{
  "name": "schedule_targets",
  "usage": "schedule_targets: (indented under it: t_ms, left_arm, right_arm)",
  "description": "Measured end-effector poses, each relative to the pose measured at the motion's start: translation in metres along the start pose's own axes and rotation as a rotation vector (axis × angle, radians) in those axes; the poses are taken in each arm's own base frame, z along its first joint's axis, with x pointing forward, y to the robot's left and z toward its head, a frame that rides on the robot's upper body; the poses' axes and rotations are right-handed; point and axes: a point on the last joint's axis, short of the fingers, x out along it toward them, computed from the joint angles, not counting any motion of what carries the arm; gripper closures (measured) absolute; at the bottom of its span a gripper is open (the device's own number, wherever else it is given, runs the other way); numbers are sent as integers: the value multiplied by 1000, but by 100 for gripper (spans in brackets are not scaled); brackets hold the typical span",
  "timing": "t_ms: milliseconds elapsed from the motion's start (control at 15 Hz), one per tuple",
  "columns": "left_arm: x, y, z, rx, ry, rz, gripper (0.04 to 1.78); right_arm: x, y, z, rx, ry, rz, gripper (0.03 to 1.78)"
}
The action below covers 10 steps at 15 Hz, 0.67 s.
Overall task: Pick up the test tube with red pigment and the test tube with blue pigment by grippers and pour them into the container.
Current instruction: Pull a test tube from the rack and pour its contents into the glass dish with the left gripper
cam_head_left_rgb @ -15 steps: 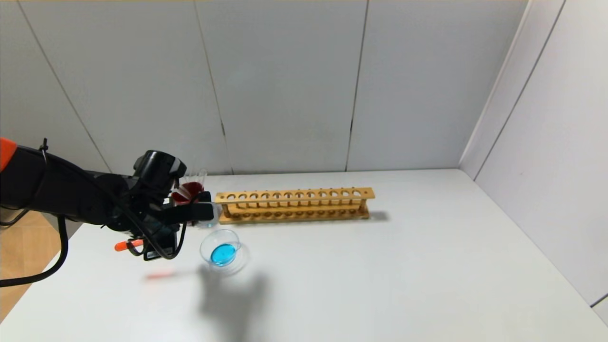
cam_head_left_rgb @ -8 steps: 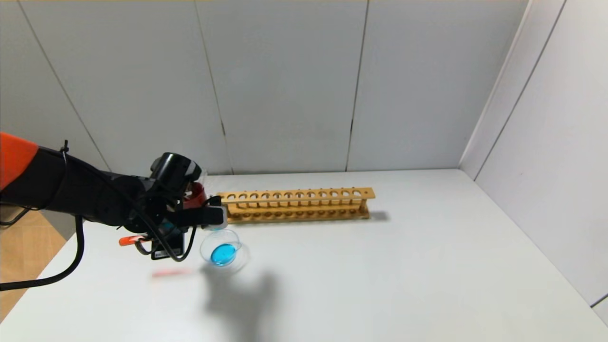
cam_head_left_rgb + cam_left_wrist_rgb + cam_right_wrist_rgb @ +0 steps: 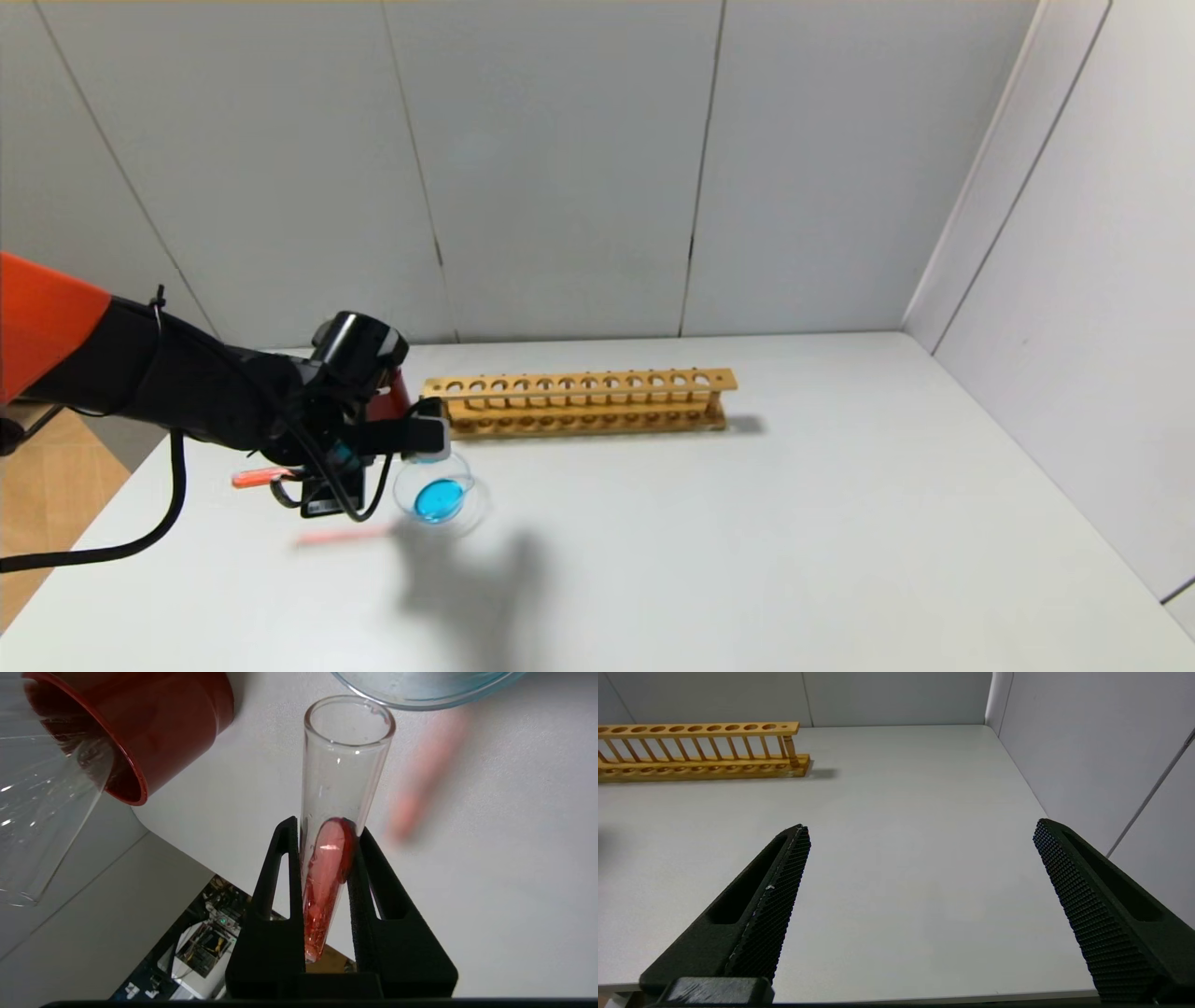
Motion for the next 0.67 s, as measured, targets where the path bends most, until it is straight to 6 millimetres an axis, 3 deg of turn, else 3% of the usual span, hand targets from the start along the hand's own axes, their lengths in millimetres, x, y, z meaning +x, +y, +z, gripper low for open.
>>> schedule_targets:
  t_ms: [667]
  left_arm:
    - [9,-1,6,41,9,-16,149]
  right_arm:
    - [0,0,0,0,0,0,6]
